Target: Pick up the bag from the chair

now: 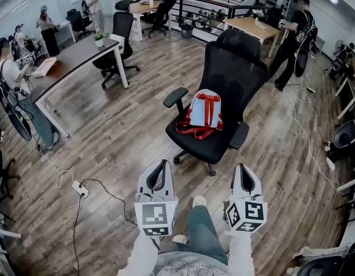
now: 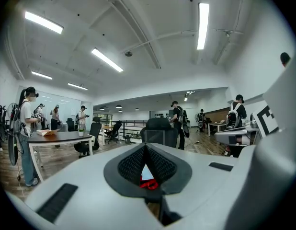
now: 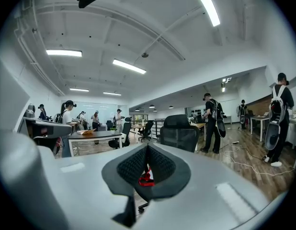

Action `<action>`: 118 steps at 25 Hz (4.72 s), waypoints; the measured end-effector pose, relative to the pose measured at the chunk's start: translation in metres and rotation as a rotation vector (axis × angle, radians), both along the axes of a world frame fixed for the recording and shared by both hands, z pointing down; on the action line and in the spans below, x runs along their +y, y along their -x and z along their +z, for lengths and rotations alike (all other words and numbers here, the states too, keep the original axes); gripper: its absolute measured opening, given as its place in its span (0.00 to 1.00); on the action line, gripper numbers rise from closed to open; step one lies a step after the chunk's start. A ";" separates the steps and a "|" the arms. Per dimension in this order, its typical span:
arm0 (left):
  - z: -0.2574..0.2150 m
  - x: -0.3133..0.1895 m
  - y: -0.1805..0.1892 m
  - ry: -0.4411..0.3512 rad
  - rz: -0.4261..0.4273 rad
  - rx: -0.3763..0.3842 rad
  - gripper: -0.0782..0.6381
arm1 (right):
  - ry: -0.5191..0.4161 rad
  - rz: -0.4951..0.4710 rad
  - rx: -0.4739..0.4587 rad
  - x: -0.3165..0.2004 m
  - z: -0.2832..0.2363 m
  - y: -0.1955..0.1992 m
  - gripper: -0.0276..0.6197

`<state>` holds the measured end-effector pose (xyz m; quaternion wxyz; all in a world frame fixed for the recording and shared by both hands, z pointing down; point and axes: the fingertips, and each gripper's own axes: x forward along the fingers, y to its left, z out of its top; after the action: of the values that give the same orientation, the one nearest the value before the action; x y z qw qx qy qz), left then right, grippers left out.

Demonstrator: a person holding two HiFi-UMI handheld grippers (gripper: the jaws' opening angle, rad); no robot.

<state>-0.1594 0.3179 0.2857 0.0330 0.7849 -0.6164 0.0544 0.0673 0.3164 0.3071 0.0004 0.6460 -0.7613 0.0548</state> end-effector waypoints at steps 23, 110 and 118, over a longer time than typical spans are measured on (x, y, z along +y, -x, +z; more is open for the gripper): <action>0.006 -0.261 -0.075 0.014 -0.110 0.000 0.12 | 0.003 -0.146 0.032 -0.286 0.007 -0.079 0.06; 0.475 -0.544 -0.215 0.678 0.759 -0.080 0.40 | 0.708 -0.450 0.080 -0.552 0.451 -0.044 0.08; 0.470 -0.558 -0.232 0.650 0.769 -0.040 0.38 | 0.704 -0.449 0.068 -0.550 0.450 -0.046 0.08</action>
<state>0.0729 -0.2396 0.7552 0.2415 0.9031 -0.2342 0.2669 0.1135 -0.2334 0.7573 0.2585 0.4258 -0.8175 0.2890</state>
